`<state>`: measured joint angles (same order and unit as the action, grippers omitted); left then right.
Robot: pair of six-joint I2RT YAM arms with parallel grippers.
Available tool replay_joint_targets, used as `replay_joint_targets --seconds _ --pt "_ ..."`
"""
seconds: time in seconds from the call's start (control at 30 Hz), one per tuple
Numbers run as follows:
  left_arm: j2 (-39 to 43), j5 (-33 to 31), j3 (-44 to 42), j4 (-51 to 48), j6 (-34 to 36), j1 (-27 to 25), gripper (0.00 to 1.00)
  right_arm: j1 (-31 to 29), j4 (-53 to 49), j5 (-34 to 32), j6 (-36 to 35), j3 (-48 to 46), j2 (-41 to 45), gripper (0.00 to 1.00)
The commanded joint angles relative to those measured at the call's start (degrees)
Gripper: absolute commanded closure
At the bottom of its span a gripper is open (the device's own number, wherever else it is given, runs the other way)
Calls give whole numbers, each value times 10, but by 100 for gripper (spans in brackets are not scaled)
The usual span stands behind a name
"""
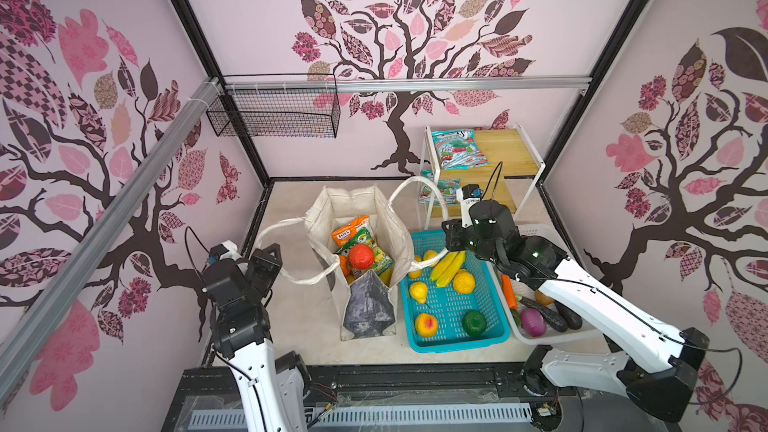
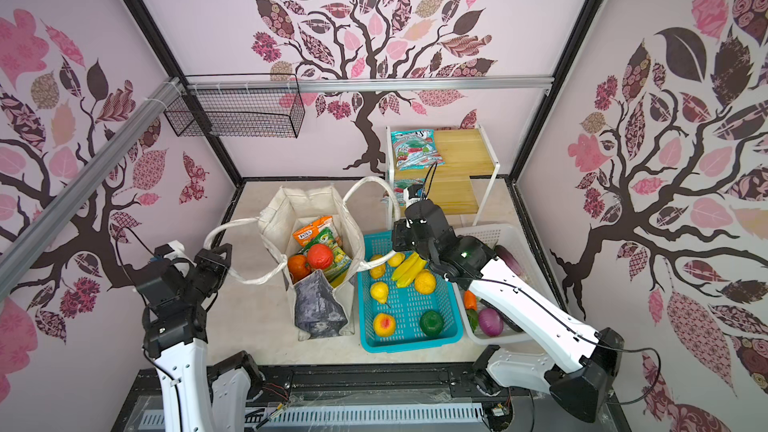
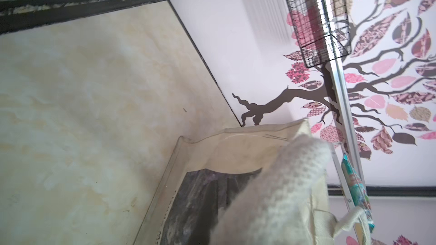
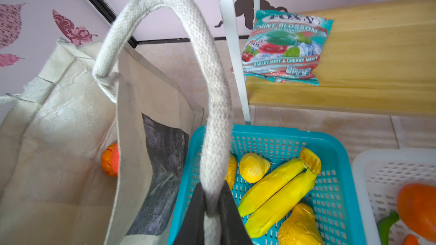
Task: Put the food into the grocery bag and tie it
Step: 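Reach the left gripper up to the other tote handle and grasp it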
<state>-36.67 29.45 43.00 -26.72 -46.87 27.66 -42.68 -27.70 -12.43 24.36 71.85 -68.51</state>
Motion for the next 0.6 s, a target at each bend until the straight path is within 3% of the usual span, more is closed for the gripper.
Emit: replay_joint_targets --seconds 0.0,0.07,0.13,0.33,0.57 --pt "-38 40 97 -65 64 0 100 -1 -6 -8 -28 36 14 100" --pt "-77 65 169 -96 83 -8 100 -1 1 8 -39 43 15 100" --pt "-106 64 228 -114 92 -48 100 -1 15 35 -47 43 14 100" --pt "-192 -56 366 -156 123 -260 100 -28 68 93 -58 35 -9 100" --pt "-316 -140 489 -232 195 -460 100 -63 143 162 -54 26 -54 100"
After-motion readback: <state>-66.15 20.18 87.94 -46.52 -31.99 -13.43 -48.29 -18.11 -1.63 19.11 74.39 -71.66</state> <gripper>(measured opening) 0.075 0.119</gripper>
